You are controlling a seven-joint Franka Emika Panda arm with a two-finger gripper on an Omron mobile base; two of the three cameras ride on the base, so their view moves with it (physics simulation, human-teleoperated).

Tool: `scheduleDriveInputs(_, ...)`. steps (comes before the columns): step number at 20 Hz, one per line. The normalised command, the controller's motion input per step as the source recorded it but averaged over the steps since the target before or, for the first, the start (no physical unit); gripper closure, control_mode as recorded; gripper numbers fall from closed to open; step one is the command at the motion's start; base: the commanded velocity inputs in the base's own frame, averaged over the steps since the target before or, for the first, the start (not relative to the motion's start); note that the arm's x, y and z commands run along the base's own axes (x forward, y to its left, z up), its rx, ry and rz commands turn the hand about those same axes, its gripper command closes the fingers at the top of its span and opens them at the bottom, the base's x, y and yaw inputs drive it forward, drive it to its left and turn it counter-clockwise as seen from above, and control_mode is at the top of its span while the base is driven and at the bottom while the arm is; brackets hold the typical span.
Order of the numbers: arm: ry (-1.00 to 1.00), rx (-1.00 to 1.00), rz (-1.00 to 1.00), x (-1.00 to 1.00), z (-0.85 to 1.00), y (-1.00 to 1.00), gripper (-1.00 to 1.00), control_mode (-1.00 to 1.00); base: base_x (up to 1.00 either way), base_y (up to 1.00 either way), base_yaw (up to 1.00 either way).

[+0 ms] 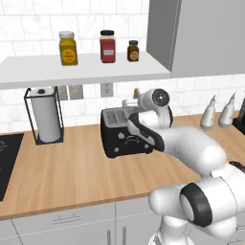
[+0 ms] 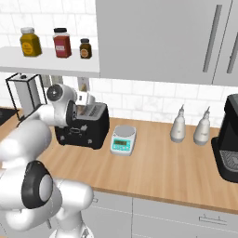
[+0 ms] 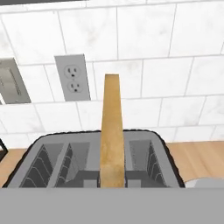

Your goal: Start the toaster. Once the lever pops up, take the bread to the plate on the dining counter.

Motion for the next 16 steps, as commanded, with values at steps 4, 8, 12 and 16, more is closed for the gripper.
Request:
scheduleDriveInputs(4,0.00,0.00,0.00,-0.31,0.49,0.00,1.00,-1.00,0.00,0.00,0.00)
scheduleDriveInputs(8,0.00,0.00,0.00,-0.48,0.35,0.00,1.00,-1.00,0.00,0.00,0.00)
scheduleDriveInputs(12,0.07,0.00,0.00,-0.45,0.07,0.00,1.00,-1.00,0.00,0.00,0.00)
scheduleDriveInputs(16,0.09,0.00,0.00,-0.44,0.00,0.00,1.00,-1.00,0.00,0.00,0.00)
